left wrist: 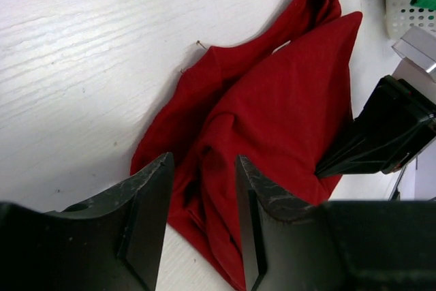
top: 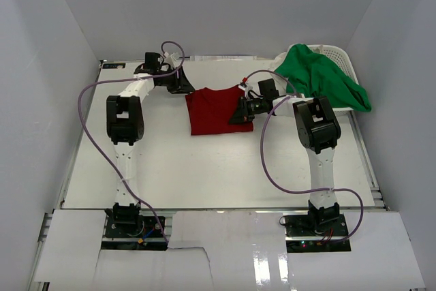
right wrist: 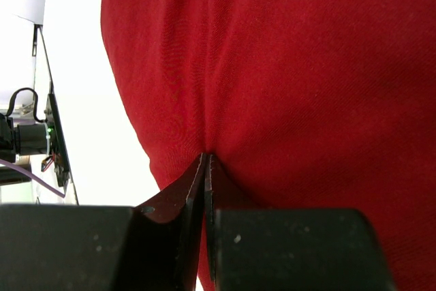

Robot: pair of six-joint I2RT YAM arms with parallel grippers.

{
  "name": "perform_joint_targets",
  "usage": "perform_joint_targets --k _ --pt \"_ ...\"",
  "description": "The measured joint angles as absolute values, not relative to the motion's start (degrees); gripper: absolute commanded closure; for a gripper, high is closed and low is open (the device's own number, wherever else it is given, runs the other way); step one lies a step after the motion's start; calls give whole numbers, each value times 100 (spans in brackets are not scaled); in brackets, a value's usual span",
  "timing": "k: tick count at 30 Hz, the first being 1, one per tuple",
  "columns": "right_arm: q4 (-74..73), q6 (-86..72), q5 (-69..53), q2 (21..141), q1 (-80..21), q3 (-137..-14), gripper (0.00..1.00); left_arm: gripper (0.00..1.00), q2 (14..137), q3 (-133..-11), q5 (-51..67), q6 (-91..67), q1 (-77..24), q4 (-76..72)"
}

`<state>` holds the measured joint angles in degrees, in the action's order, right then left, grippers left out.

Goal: Fold and stack the t-shirts

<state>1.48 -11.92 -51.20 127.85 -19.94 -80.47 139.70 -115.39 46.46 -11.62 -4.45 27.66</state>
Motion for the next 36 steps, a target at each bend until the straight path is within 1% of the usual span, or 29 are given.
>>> perform_joint_targets --k 5,8,11,13,14,19,25,32,35,36 --pt "148 -1179 -5122 12785 -1994 -8047 92 50 14116 -11616 4652 -1164 -537 2790" --pt "148 -1177 -5124 12785 -1994 -8047 92 55 14134 -11616 4652 -1168 -556 2825" --pt "148 -1177 -5127 12785 -1994 -8047 92 63 14134 -11620 4641 -1166 -576 2829" --pt "148 -1175 -5129 12785 -1994 -8047 92 76 14134 -11620 4622 -1168 -576 2832" --pt "148 -1175 -5129 12785 -1994 -8047 92 80 14134 -11625 4609 -1188 -576 2834" --pt "148 -1175 -5131 12785 -1994 -8047 92 91 14134 -11629 4383 -1201 -576 2836" --pt "148 -1175 -5131 12785 -1994 -8047 92 91 14132 -11629 4080 -1210 -580 2858" --pt "152 -1175 -5133 12785 -1994 -8047 92 92 13961 -11469 3409 -1334 -543 2923" --pt "156 -1175 -5135 12785 -1994 -8047 92 89 13775 -11266 3199 -1444 -506 2895" --pt "158 -1175 -5135 12785 -1994 -8047 92 82 13721 -11201 3148 -1468 -495 2864"
